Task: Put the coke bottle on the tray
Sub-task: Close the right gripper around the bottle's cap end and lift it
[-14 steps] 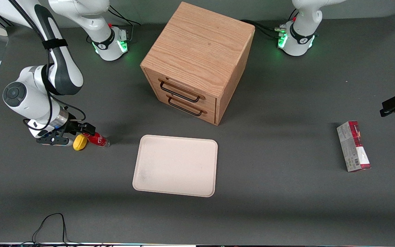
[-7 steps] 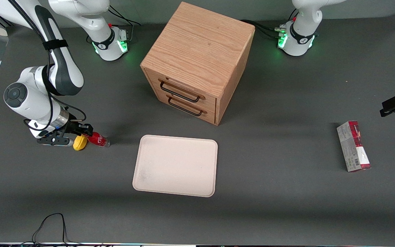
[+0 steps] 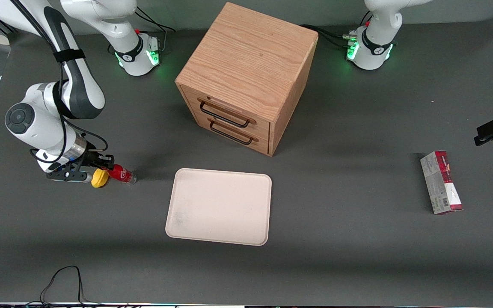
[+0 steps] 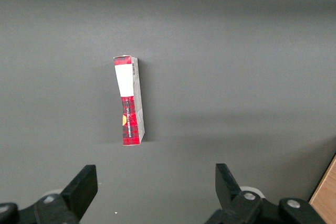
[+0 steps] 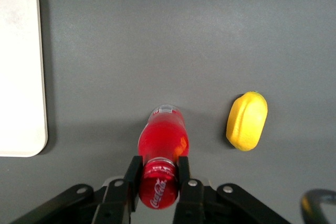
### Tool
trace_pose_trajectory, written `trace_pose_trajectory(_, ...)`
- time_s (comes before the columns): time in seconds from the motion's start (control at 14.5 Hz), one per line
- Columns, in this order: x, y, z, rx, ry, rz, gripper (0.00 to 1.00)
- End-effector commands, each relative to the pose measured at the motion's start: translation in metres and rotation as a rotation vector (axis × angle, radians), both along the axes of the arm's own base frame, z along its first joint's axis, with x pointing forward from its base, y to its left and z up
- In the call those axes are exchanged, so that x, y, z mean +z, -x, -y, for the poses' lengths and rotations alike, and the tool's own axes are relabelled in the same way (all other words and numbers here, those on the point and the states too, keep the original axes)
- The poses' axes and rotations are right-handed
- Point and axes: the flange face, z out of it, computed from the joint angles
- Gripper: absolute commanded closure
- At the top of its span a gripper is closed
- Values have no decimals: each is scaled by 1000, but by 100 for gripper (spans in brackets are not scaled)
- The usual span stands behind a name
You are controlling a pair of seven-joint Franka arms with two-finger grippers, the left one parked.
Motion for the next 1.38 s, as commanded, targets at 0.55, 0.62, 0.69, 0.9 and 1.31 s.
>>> trace_pose_trajectory(0.55, 160, -49, 3, -21, 4, -43, 100)
trace_pose_trajectory(0.62, 179, -51, 4, -23, 4, -52, 100)
trace_pose_trajectory(0.69, 199, -55, 4, -23, 4, -64, 100)
trace_pose_trajectory(0.9, 246, -75, 7, -29, 3, -130, 100)
trace_pose_trajectory(1.31, 234, -118, -23, -73, -5, -163, 100)
